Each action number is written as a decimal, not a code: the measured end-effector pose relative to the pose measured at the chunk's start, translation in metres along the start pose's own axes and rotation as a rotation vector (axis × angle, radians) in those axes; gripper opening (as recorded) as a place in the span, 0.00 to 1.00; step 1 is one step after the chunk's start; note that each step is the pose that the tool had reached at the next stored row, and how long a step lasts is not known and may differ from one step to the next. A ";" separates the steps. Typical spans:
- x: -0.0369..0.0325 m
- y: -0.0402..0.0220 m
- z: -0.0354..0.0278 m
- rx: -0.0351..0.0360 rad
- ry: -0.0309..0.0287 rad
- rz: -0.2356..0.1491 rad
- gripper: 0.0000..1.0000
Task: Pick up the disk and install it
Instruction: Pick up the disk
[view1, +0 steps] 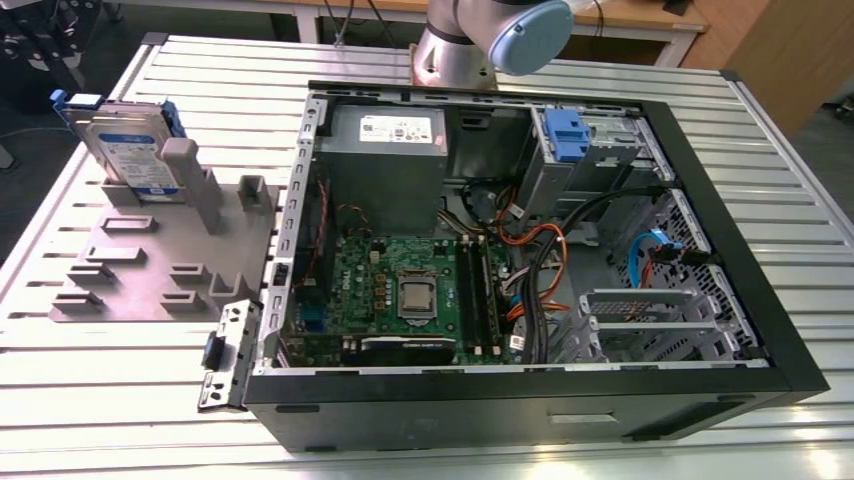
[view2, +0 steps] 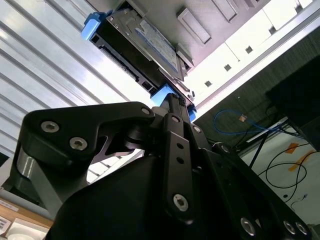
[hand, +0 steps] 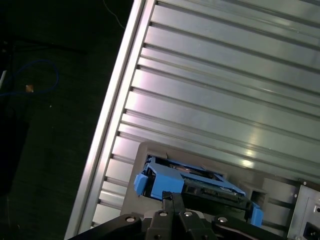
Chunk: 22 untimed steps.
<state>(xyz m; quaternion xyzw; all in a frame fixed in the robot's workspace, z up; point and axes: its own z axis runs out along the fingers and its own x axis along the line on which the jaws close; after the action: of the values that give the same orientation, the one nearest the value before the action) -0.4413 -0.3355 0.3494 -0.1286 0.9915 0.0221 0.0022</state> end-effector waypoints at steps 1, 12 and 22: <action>0.0000 0.0000 0.0000 0.0000 0.0000 0.000 0.11; 0.0000 0.0000 0.0000 -0.0001 0.0004 -0.011 0.11; 0.0000 0.0000 0.0000 -0.0007 0.0031 -0.073 0.11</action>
<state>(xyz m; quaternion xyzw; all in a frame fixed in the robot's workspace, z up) -0.4412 -0.3355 0.3494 -0.1646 0.9861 0.0221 0.0015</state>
